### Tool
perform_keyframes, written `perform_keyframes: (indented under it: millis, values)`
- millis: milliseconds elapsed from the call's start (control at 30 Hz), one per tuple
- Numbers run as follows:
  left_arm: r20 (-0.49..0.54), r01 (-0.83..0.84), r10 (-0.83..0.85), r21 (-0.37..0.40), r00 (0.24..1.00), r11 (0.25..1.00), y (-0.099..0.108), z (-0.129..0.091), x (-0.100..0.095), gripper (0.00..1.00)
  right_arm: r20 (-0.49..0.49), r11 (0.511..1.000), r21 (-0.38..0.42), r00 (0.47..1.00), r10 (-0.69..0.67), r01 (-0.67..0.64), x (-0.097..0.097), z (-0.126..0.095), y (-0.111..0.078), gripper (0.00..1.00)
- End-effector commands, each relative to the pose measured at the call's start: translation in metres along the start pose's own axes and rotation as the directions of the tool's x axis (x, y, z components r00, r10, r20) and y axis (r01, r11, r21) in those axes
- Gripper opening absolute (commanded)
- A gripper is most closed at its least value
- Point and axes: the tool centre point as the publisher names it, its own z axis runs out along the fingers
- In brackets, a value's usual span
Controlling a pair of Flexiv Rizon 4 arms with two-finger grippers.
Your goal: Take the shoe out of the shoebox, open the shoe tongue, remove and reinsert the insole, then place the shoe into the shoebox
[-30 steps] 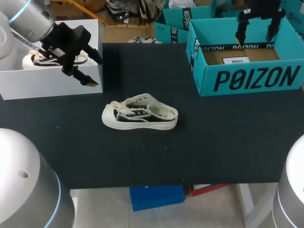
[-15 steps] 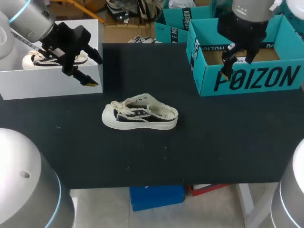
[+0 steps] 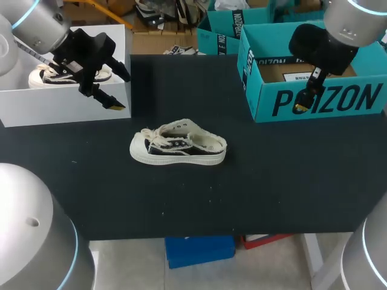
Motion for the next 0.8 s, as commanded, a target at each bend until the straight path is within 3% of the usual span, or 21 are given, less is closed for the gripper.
perform_keyframes:
  millis: [33,300,633,800]
  values:
    - [0.004,-0.003,0.003,0.001,1.000,1.000,0.001,0.001,0.000,1.00,0.004,0.988,-0.152,1.000,-0.001,0.002,0.002,0.001,-0.005,1.00]
    - [0.004,-0.003,0.003,0.001,1.000,1.000,0.001,0.001,0.000,1.00,-0.039,0.989,-0.151,0.999,-0.018,0.012,0.008,0.009,-0.003,1.00]
    - [0.004,-0.003,0.003,0.001,1.000,1.000,0.001,0.001,0.000,1.00,-0.097,0.953,-0.300,0.992,-0.076,0.043,0.019,0.036,0.005,1.00]
    - [0.004,-0.003,0.003,0.001,1.000,1.000,0.001,0.001,0.000,1.00,-0.088,0.893,-0.438,0.984,-0.153,0.100,0.023,0.045,0.016,1.00]
